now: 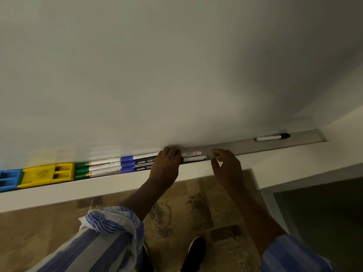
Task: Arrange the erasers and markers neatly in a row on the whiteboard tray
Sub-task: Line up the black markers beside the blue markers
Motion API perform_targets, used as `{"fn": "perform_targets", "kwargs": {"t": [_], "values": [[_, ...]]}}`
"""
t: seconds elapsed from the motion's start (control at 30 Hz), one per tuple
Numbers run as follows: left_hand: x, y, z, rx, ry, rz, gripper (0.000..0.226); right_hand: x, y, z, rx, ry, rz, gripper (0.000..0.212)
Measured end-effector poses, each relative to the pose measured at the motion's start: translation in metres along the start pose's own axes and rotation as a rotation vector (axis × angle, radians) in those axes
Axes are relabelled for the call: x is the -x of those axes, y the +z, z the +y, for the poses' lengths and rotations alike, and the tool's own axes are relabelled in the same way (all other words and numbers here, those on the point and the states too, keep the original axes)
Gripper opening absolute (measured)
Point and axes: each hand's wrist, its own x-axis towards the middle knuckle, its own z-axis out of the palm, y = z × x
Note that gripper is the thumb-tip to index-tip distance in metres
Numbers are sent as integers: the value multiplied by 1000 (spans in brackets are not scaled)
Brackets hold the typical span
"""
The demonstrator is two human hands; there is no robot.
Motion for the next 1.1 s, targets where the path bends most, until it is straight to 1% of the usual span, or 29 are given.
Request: {"fn": "perform_targets", "kwargs": {"t": [0.17, 0.27, 0.33, 0.43, 0.53, 0.63, 0.73, 0.87, 1.0, 1.1], "values": [[0, 8, -2, -20, 17, 20, 28, -2, -4, 10, 54, -5, -22, 29], [2, 14, -3, -21, 43, 67, 37, -13, -15, 21, 106, -27, 23, 26], [5, 20, -3, -27, 74, 82, 43, -24, -26, 31, 202, -26, 59, 26], [13, 32, -2, -32, 131, 24, 58, -44, -45, 50, 347, 22, 102, 32], [25, 44, -3, -62, 208, -41, 73, -61, -63, 72, 421, 75, 144, 32], [36, 54, -6, -67, 199, -74, 80, -68, -76, 92, 490, 126, 145, 34], [40, 57, -9, -79, 184, -94, 83, -72, -82, 103, 512, 173, 109, 39], [40, 57, -9, -83, 186, -101, 84, -77, -85, 101, 535, 183, 58, 33], [39, 57, -9, -80, 192, -106, 85, -76, -80, 89, 637, 118, -33, 31], [40, 56, -10, -74, 194, -110, 85, -73, -71, 80, 695, 29, -102, 31]]}}
